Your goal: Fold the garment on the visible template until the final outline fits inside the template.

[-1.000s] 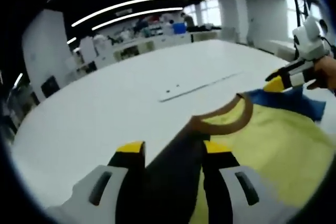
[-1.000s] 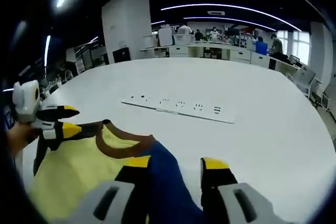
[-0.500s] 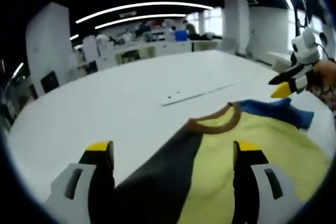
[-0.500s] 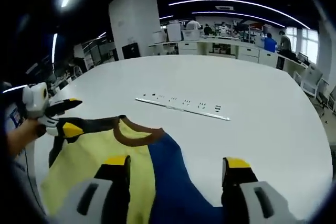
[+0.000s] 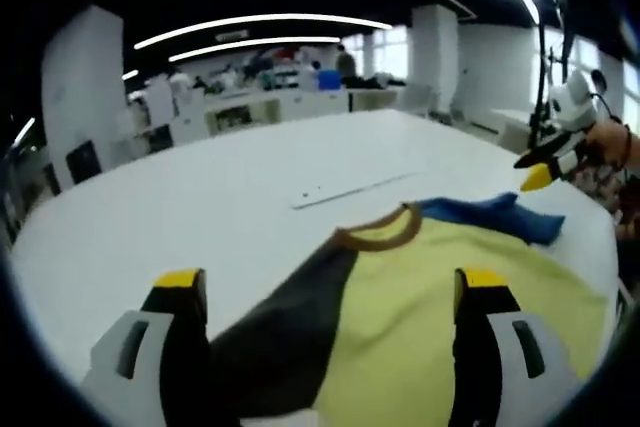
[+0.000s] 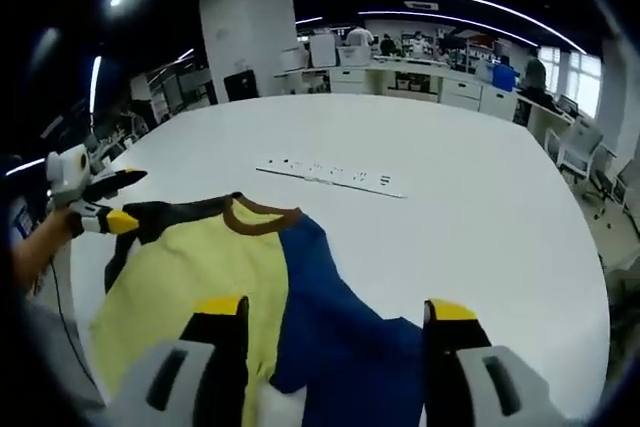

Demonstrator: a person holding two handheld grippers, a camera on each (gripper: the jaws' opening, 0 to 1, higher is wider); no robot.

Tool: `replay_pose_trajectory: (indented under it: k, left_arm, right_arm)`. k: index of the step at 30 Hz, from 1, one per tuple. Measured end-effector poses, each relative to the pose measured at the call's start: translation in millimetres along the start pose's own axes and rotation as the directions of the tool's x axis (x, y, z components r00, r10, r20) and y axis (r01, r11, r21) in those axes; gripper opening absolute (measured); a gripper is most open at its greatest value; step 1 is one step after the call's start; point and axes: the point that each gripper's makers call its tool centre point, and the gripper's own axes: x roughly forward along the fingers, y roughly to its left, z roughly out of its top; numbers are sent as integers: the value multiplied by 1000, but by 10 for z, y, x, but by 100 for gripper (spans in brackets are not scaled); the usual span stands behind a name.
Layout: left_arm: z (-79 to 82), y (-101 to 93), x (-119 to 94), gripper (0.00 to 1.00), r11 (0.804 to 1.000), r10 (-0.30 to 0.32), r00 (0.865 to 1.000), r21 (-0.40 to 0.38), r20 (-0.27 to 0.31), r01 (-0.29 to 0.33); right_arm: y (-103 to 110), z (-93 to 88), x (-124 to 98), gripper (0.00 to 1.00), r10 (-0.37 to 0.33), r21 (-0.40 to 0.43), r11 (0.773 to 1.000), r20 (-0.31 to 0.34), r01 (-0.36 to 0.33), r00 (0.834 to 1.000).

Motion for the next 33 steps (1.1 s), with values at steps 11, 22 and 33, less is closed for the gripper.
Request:
replay_pose_trajectory:
  k: [11, 22, 33]
  left_arm:
    - [63, -93, -280, 99, 999, -19, 1000, 34, 5, 19]
    - [17, -190, -500, 99, 995, -29, 999, 100, -21, 31]
    - [-100, -256, -640, 99, 993, -44, 998, 104, -36, 47]
  right_arm:
    - [-36, -476, -329, 65, -55, -4, 998, -68, 55, 996]
    - [-46, -859, -504, 63, -99, 40, 994, -111, 104, 989]
    - [-49, -1072, -533, 55, -137, 134, 979, -116, 152, 984]
